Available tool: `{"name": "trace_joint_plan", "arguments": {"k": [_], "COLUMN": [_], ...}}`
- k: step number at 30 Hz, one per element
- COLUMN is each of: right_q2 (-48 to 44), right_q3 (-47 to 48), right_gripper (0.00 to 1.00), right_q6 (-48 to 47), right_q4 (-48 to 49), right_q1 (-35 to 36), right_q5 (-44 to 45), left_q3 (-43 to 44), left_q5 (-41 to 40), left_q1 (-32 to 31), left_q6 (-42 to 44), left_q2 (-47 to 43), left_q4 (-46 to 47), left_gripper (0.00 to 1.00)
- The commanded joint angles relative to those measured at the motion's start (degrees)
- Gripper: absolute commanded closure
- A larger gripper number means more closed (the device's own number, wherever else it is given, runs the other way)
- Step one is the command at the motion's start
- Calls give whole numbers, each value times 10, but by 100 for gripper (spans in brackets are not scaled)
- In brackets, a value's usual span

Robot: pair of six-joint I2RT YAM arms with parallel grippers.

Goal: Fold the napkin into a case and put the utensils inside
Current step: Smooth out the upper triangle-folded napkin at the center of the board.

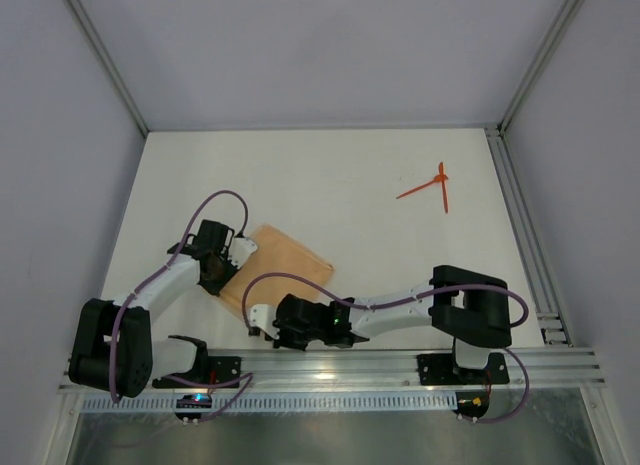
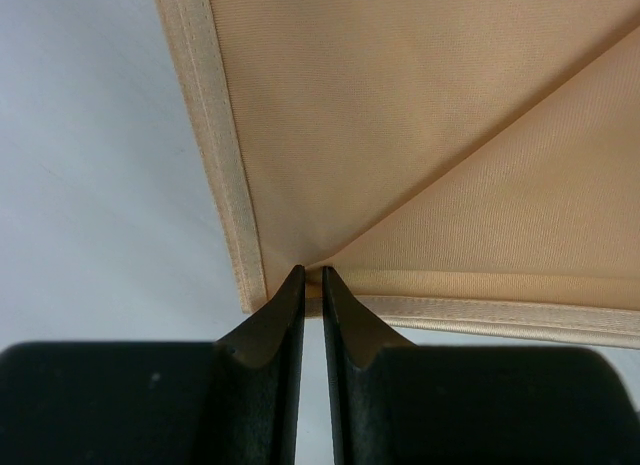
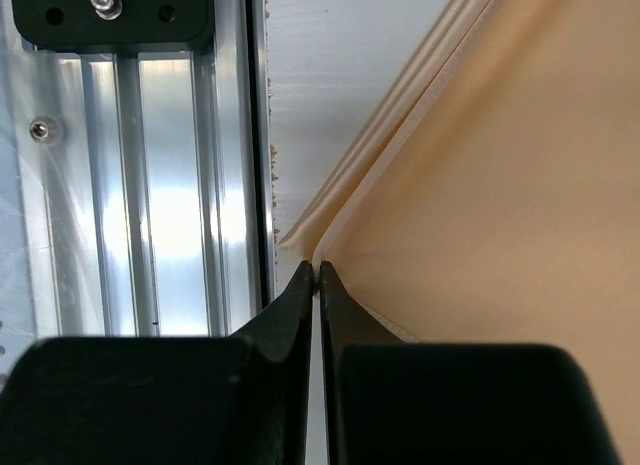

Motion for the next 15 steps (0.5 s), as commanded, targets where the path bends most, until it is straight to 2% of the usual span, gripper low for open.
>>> {"name": "trace_joint_plan", "arguments": {"k": [1,8,11,12,15], "right_q2": [-32,6,11,10,1], "right_q3": [-8,-20,-19,-17,-14], "right_gripper": [96,90,80,73,62], "right_q6": [1,26,33,33,36], "right_q4": [19,57,61,63,58], "right_q1": [5,4,4,4,4], "right_q5": [-33,-47,-42,-42,-35], "left_q3": [9,8,7,7,8], "left_q5": [-10,-11,-10,-11,-9], "left_q1": [1,1,0,0,1], "left_q6": [4,2,3,4,4], "left_q2": [7,5,5,5,7], "left_q4": [13,13,12,13,14], "left_gripper": [87,87,87,87,87]}}
